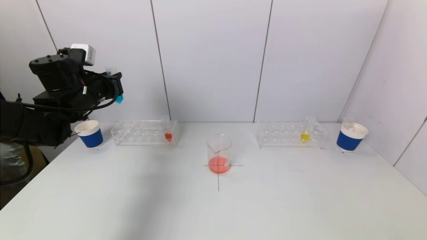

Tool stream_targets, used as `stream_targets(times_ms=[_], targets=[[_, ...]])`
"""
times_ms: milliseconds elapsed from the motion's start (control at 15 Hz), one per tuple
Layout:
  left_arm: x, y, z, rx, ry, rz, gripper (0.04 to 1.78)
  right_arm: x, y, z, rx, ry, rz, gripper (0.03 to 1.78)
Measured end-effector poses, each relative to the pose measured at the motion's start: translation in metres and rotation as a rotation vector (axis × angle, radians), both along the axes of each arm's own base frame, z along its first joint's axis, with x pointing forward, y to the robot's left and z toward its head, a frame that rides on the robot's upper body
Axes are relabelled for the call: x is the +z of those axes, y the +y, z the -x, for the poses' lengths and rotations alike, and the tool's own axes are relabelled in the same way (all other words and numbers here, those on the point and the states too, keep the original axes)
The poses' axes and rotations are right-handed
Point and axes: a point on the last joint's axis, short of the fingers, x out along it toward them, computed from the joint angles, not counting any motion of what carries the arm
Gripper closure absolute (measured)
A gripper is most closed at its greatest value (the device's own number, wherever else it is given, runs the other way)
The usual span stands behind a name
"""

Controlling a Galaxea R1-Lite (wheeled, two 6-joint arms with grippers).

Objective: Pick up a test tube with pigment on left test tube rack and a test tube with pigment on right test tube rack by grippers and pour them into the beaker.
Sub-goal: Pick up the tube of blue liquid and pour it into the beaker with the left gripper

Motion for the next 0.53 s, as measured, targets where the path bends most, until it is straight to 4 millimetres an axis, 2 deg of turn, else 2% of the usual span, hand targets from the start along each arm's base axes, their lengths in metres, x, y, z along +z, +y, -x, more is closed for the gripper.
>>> stream_targets(times_ms=[267, 533], targets=[[0.015, -0.016, 0.012, -0.021, -0.030, 0.006, 1.38, 0.000, 0.000, 0.000, 0.000, 0.000, 0.000, 0.04], [0.022, -0.036, 0.021, -0.048, -0.043, 0.012, 1.38, 0.000, 0.000, 0.000, 0.000, 0.000, 0.000, 0.04]])
